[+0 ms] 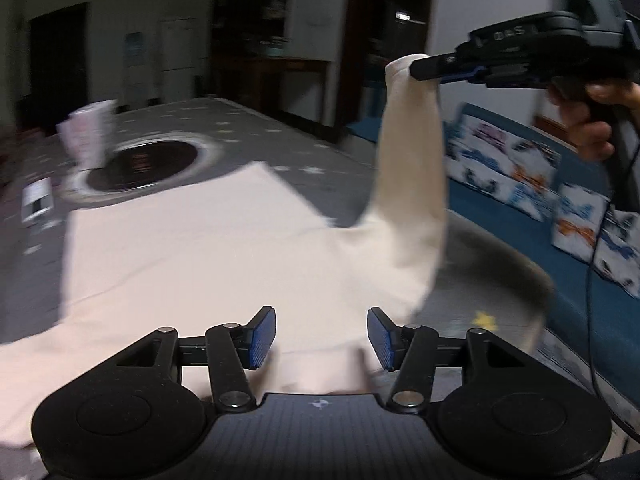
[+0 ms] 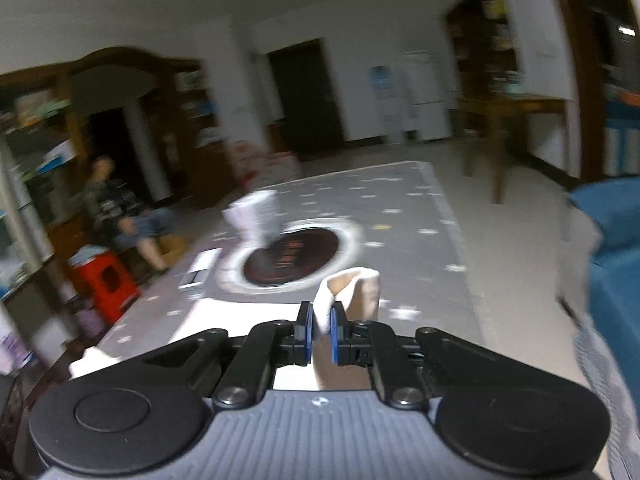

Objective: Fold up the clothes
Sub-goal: 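Lift the sleeve with the right gripper, fold it across the body, release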

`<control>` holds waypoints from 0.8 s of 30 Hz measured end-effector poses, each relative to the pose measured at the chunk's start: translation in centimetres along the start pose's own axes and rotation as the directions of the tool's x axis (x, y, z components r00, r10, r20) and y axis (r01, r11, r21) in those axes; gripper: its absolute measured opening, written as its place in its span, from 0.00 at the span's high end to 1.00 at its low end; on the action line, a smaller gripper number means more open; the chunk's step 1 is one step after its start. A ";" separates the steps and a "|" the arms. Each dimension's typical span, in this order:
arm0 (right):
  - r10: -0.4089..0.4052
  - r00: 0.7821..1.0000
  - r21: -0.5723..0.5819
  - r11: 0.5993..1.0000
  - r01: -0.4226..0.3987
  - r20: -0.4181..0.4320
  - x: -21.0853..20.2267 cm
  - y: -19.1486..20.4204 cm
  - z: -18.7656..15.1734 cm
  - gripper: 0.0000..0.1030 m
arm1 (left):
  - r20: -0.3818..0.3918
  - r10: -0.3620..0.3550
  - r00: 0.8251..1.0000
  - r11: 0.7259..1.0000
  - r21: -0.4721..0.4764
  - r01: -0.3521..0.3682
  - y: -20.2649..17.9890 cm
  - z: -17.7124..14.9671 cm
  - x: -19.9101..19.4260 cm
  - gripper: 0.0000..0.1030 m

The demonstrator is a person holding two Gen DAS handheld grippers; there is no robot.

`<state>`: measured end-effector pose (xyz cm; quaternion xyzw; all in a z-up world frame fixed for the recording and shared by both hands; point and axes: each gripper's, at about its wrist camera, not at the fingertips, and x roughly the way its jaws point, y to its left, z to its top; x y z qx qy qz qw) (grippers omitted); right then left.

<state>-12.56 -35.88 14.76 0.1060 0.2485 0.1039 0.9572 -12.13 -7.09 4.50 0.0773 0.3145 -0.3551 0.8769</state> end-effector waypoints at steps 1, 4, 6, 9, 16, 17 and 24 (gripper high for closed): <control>0.030 0.999 -0.017 0.999 -0.030 -0.010 0.9 1.1 0.2 0.93 | 0.004 0.024 1.000 1.000 -0.015 -0.024 0.8 -0.2 -0.5 0.46; 0.111 0.992 -0.062 0.992 -0.114 -0.055 3.8 4.5 0.0 0.93 | 0.010 0.089 0.996 0.994 -0.064 -0.088 2.7 -0.7 -1.7 0.46; 0.151 0.984 -0.085 0.984 -0.159 -0.089 5.8 6.6 -0.5 0.93 | 0.012 0.116 0.993 0.989 -0.097 -0.114 3.8 -1.0 -2.4 0.46; 0.194 0.970 -0.111 0.971 -0.211 -0.148 8.7 9.4 -1.8 0.93 | 0.011 0.138 0.990 0.983 -0.127 -0.136 4.8 -1.5 -2.9 0.46; 0.240 0.927 -0.127 0.950 -0.285 -0.288 13.8 13.3 -6.0 0.91 | 0.000 0.156 0.988 0.974 -0.164 -0.154 6.0 -2.4 -3.5 0.45; 0.245 0.922 -0.123 0.948 -0.292 -0.300 14.1 13.6 -6.5 0.86 | -0.002 0.159 0.987 0.973 -0.169 -0.157 6.2 -2.5 -3.6 0.46; 0.251 0.913 -0.159 0.936 -0.313 -0.321 13.0 12.8 -6.5 0.79 | 0.015 0.170 0.985 0.971 -0.174 -0.165 6.4 -1.9 -3.6 0.46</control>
